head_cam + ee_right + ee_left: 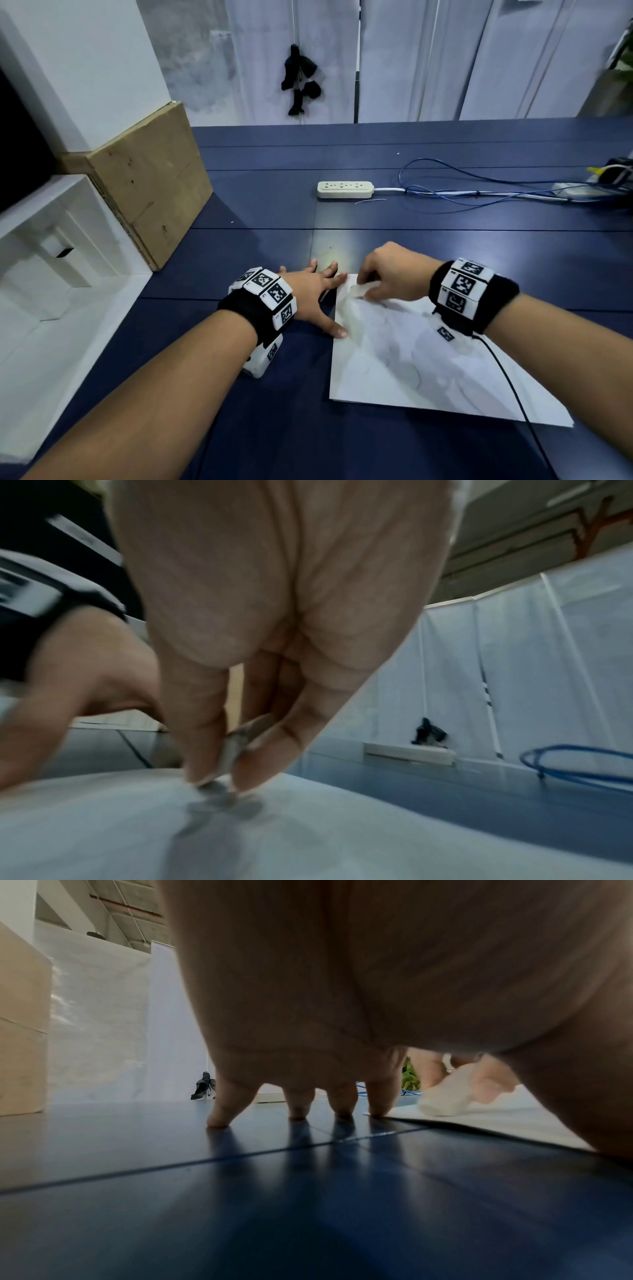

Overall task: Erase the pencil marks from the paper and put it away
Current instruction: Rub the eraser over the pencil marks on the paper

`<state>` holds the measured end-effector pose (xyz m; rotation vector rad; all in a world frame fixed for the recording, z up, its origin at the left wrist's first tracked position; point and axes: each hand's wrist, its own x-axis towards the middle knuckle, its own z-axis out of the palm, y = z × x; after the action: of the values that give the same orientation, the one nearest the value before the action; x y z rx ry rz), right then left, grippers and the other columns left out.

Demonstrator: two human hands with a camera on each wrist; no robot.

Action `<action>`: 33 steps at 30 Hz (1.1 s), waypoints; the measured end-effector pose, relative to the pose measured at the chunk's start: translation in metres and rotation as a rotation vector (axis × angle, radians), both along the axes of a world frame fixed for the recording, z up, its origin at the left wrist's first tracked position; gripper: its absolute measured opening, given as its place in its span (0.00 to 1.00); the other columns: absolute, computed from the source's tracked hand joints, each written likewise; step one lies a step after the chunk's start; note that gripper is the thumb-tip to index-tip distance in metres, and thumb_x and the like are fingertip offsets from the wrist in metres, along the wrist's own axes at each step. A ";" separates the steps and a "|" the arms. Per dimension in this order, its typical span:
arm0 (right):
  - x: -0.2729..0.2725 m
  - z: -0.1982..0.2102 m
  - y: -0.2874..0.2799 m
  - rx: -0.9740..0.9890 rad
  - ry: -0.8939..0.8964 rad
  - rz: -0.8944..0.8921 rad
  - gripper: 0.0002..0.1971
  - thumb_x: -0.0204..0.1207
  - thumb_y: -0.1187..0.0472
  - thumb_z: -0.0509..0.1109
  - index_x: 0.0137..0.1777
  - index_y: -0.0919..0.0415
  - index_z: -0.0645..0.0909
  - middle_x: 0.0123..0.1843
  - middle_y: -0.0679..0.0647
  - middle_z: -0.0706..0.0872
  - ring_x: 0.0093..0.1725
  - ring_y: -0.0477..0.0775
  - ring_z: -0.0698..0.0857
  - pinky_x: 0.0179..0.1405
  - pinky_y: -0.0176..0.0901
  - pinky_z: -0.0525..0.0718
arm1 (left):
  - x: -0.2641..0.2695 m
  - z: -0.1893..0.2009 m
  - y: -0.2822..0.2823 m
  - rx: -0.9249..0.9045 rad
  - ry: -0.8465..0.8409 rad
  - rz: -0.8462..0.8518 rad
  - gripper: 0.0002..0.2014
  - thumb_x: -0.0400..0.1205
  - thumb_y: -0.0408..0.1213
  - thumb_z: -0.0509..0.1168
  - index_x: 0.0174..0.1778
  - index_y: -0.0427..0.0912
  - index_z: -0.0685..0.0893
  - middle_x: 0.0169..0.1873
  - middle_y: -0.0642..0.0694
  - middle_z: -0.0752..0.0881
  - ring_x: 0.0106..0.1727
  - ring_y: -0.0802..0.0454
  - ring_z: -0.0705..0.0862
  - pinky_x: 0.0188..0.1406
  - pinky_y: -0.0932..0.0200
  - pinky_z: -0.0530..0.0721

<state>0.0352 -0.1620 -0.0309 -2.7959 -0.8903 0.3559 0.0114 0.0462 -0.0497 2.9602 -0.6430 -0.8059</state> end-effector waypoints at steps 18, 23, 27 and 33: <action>-0.007 0.004 -0.002 0.011 0.093 0.033 0.14 0.67 0.56 0.79 0.53 0.53 0.91 0.44 0.51 0.93 0.38 0.52 0.89 0.45 0.41 0.87 | 0.003 -0.006 0.002 -0.001 -0.008 -0.008 0.61 0.62 0.78 0.66 0.84 0.64 0.40 0.84 0.61 0.37 0.85 0.48 0.35 0.73 0.16 0.46; 0.006 -0.001 -0.004 0.033 -0.040 -0.047 0.15 0.68 0.55 0.79 0.54 0.54 0.90 0.49 0.50 0.92 0.47 0.50 0.86 0.47 0.37 0.80 | 0.004 -0.007 0.002 0.007 -0.014 -0.011 0.61 0.61 0.79 0.66 0.84 0.63 0.39 0.84 0.61 0.38 0.85 0.46 0.35 0.72 0.15 0.47; -0.015 0.002 -0.004 -0.013 0.188 0.110 0.14 0.66 0.53 0.80 0.53 0.50 0.91 0.42 0.50 0.92 0.40 0.53 0.90 0.45 0.42 0.87 | 0.005 -0.008 0.002 0.007 -0.013 -0.010 0.62 0.61 0.79 0.66 0.84 0.62 0.39 0.84 0.61 0.37 0.85 0.47 0.35 0.72 0.16 0.48; 0.012 0.002 0.001 0.034 0.000 -0.065 0.13 0.68 0.55 0.77 0.52 0.53 0.90 0.40 0.47 0.92 0.34 0.48 0.89 0.47 0.44 0.89 | 0.004 -0.007 0.002 0.003 -0.010 -0.007 0.60 0.62 0.78 0.66 0.84 0.63 0.39 0.84 0.61 0.38 0.85 0.47 0.35 0.73 0.16 0.47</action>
<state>0.0469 -0.1613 -0.0290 -2.7866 -0.7956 0.3273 0.0153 0.0478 -0.0566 2.9683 -0.6535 -0.7935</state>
